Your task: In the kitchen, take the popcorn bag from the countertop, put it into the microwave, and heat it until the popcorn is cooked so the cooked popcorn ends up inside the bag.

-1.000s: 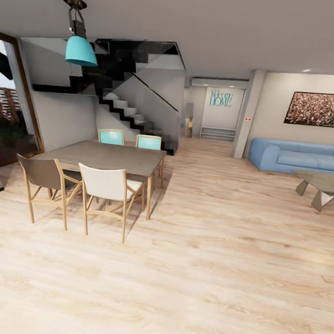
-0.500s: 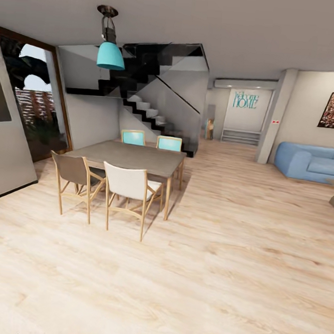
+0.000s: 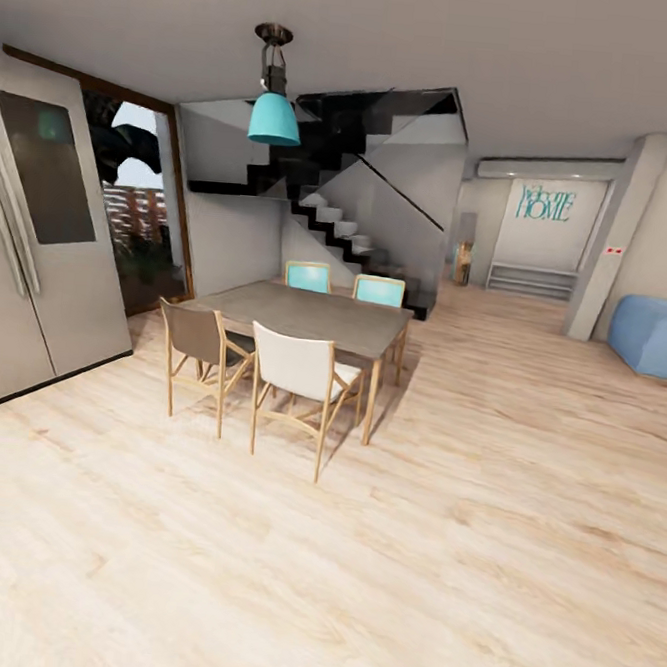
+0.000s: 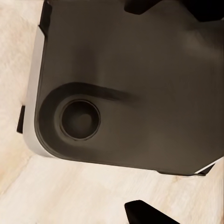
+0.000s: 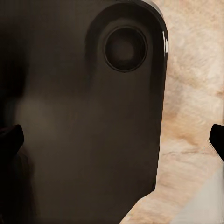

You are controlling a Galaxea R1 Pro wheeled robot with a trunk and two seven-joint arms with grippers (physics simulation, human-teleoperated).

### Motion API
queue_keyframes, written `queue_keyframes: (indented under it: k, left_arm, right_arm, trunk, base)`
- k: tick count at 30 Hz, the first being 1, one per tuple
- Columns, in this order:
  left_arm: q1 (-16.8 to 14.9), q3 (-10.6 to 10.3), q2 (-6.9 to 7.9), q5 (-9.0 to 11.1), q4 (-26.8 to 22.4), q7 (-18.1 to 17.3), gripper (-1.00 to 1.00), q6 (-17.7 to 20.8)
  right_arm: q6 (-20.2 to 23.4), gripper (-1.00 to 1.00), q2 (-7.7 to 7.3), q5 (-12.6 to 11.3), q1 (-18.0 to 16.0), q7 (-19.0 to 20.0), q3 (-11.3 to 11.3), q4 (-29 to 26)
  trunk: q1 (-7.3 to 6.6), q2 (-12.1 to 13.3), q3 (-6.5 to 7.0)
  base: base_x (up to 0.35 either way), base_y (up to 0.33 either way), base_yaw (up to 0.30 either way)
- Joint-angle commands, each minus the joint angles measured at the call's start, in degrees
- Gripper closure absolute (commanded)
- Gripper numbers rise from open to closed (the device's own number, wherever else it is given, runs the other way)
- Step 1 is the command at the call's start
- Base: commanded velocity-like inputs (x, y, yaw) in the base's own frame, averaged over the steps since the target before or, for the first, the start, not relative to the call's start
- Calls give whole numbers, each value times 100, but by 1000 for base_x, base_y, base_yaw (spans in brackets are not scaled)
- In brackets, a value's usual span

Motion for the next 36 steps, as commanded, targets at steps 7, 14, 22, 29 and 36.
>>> queue_keyframes:
  k: [7,14,22,29,36]
  left_arm:
    - [1,5,4,37,-7,4,-100,-3]
    - [1,5,6,37,-7,4,-100,-3]
    - [1,5,12,44,-7,4,-100,-3]
    - [1,5,12,43,-7,4,-100,-3]
    - [1,5,12,46,-7,4,-100,-3]
  right_arm:
    - [-16,-100,0,0,0,-1,3,1]
    - [-14,-100,9,0,0,-1,3,0]
    - [-13,-100,2,0,0,-1,3,3]
    - [-13,-100,0,0,0,-1,3,3]
    - [-13,-100,0,0,0,-1,3,1]
  trunk:
    - [0,-2,-4]
    - [0,-2,-4]
    - [0,-2,-4]
    - [0,-2,-4]
    - [0,-2,-4]
  base:
    - [0,0,277]
    - [0,0,277]
    - [0,0,277]
    - [0,0,277]
    - [0,0,277]
